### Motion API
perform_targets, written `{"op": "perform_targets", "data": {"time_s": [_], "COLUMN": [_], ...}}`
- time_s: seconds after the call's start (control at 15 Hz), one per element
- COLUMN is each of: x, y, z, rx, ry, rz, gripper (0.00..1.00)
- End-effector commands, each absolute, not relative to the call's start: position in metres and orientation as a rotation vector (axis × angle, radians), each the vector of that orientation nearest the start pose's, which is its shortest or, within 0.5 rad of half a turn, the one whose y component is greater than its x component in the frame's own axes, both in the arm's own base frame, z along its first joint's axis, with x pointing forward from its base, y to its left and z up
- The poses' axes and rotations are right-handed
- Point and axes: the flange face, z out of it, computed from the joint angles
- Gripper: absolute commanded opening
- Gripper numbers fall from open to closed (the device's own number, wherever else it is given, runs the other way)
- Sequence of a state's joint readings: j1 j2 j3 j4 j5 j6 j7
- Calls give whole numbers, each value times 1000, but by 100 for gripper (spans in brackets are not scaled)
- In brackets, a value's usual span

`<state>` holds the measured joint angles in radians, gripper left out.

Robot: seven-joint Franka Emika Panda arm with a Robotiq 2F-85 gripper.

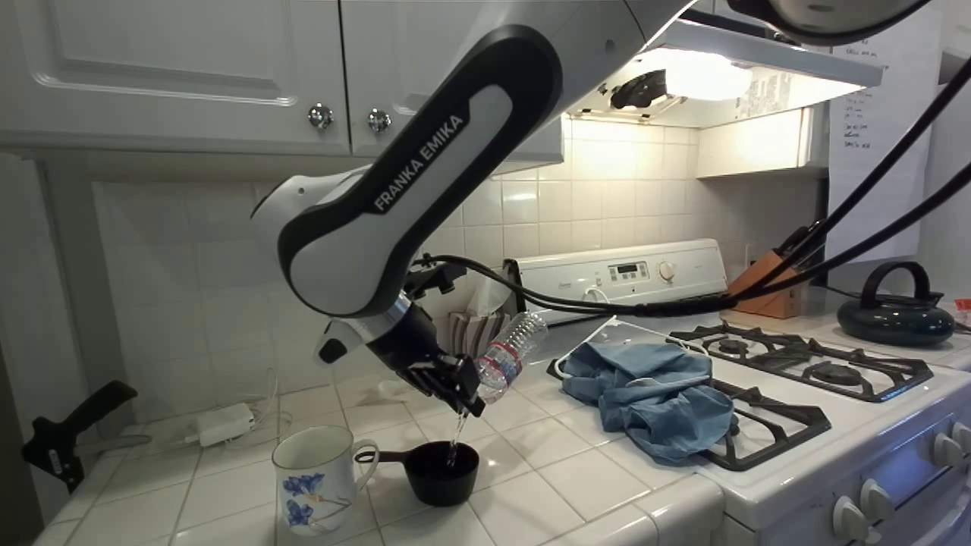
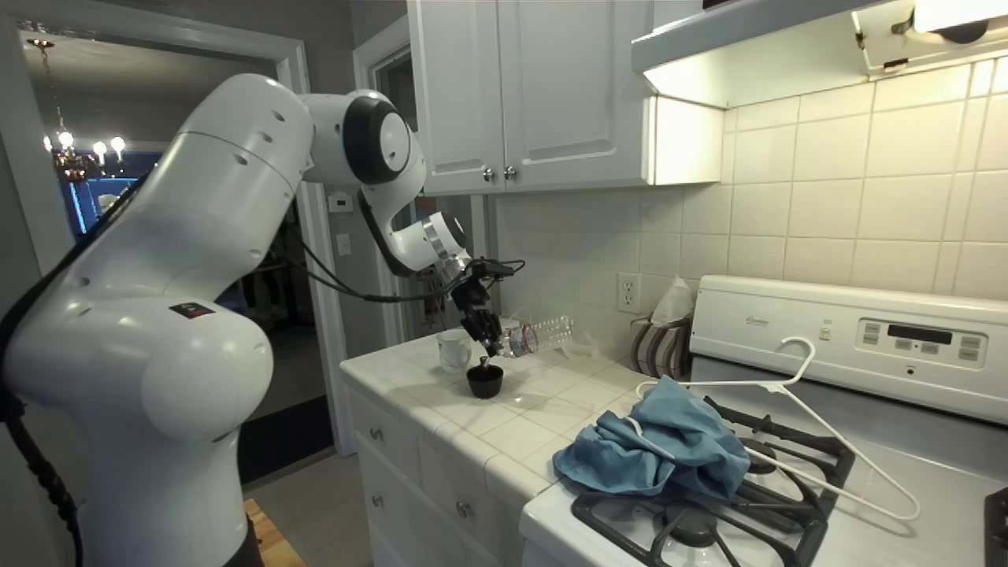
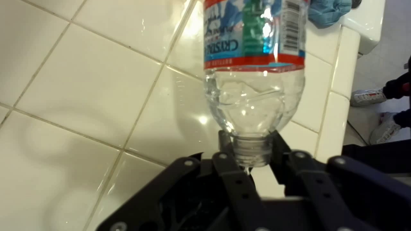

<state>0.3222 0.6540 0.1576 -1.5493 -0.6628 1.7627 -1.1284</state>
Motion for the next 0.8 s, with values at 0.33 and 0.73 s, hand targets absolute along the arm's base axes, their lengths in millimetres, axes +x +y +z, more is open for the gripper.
{"op": "perform_targets", "data": {"time_s": [0.33,0.73], "x": [627,628], "y": [255,260], "z": [253,254], "rx": [1553,1550], "ry": [2062,2013], "rz": [-833,-875], "gripper": [8,8]}}
